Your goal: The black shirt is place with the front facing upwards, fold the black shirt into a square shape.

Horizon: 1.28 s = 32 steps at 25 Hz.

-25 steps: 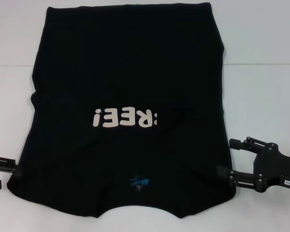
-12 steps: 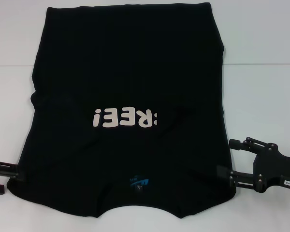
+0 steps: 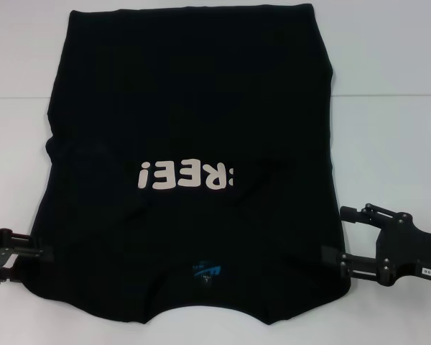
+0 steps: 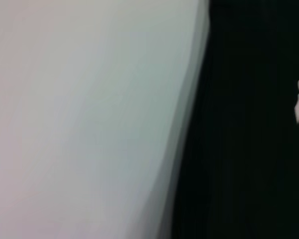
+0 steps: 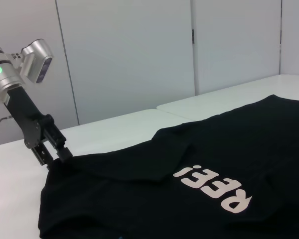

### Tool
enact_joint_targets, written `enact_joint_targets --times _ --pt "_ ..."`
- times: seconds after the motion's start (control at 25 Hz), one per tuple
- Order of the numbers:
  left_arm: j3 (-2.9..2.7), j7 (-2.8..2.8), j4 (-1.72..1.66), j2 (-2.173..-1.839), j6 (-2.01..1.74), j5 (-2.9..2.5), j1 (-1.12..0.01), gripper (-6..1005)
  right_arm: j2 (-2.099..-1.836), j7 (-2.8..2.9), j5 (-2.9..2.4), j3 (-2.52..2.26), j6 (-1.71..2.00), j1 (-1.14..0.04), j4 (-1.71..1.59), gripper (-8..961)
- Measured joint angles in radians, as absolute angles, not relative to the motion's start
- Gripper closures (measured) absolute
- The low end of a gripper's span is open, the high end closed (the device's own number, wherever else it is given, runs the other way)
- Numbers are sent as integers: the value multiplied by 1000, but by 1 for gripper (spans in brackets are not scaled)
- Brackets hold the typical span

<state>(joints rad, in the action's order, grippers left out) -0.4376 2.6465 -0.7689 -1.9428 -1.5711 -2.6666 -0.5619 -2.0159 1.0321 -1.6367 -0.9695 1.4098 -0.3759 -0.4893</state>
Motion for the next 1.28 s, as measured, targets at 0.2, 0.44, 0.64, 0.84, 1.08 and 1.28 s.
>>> enact_joint_targets --times 0.2,0.44,0.64,0.84,1.08,1.28 --pt "-444 2641 -764 -1943 -1570 -2665 -563 264 -2016 1032 -1637 -969 1417 -377 -489 91" --pt "-447 2611 -779 -1949 -1577 -2669 -563 263 -2016 1034 -1637 -969 1421 -379 -490 91" --pt "-452 2603 -779 -1949 -1565 -2674 -562 388 -2014 1034 -1634 -961 1437 -379 -490 92" --pt "-489 2609 -778 -1947 -1546 -2690 -558 582 -2014 1034 -1636 -956 1442 -379 -489 92" --pt "-488 2610 -776 -1944 -1543 -2698 -561 850 -2015 1034 -1637 -956 1447 -375 -493 93" --pt "-480 2606 -775 -1943 -1535 -2687 -563 966 -2008 1079 -1638 -958 1447 -378 -498 94"
